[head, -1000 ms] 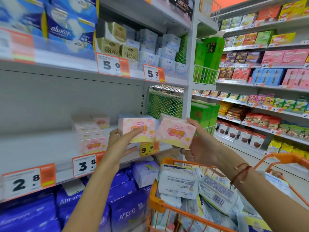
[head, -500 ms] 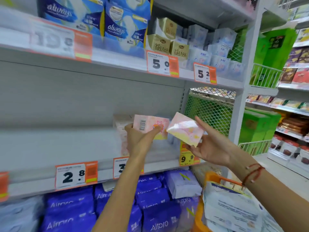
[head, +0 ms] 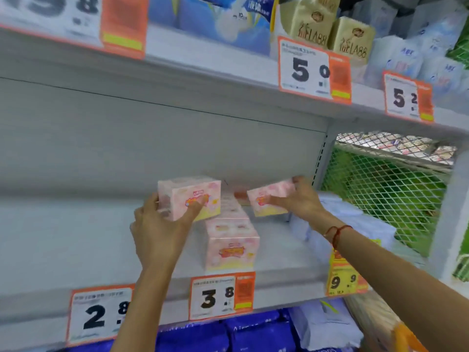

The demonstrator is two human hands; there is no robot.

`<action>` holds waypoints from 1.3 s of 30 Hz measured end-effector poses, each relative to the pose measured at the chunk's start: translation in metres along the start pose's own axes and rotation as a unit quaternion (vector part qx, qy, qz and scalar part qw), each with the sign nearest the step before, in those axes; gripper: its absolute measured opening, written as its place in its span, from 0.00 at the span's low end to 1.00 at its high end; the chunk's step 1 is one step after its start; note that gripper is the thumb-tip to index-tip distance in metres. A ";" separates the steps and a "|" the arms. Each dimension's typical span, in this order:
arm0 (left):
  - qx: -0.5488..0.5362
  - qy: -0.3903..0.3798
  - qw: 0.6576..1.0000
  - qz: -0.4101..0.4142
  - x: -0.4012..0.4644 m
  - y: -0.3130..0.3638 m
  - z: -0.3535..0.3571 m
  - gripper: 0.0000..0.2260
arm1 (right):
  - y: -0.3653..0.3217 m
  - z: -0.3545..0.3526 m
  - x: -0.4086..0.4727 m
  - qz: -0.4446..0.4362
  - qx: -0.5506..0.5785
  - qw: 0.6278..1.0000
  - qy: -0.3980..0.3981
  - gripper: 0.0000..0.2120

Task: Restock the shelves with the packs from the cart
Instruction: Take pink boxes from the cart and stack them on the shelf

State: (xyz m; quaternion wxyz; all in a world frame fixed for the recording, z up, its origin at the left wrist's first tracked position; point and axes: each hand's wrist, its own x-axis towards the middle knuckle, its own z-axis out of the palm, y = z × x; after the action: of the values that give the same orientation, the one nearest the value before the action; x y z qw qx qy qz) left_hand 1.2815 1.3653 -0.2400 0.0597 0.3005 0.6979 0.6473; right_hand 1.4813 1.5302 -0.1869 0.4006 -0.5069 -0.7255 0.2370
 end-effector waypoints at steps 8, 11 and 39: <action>-0.001 -0.046 0.999 -0.014 0.012 -0.020 -0.014 0.33 | 0.030 0.034 0.043 0.011 -0.167 0.967 -0.191 0.41; 0.023 -0.082 0.996 -0.014 0.019 -0.017 -0.017 0.33 | 0.027 0.038 0.050 -0.051 -0.305 0.930 -0.196 0.34; -0.026 -0.096 0.995 -0.023 0.020 -0.010 -0.008 0.39 | 0.030 0.079 0.067 -0.220 -0.330 0.914 -0.087 0.24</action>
State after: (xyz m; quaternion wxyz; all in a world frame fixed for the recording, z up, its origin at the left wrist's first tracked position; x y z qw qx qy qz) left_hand 1.2583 1.3678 -0.2419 0.1490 0.3435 0.6787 0.6318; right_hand 1.4213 1.6083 -0.2313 0.1876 -0.4152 -0.8877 -0.0673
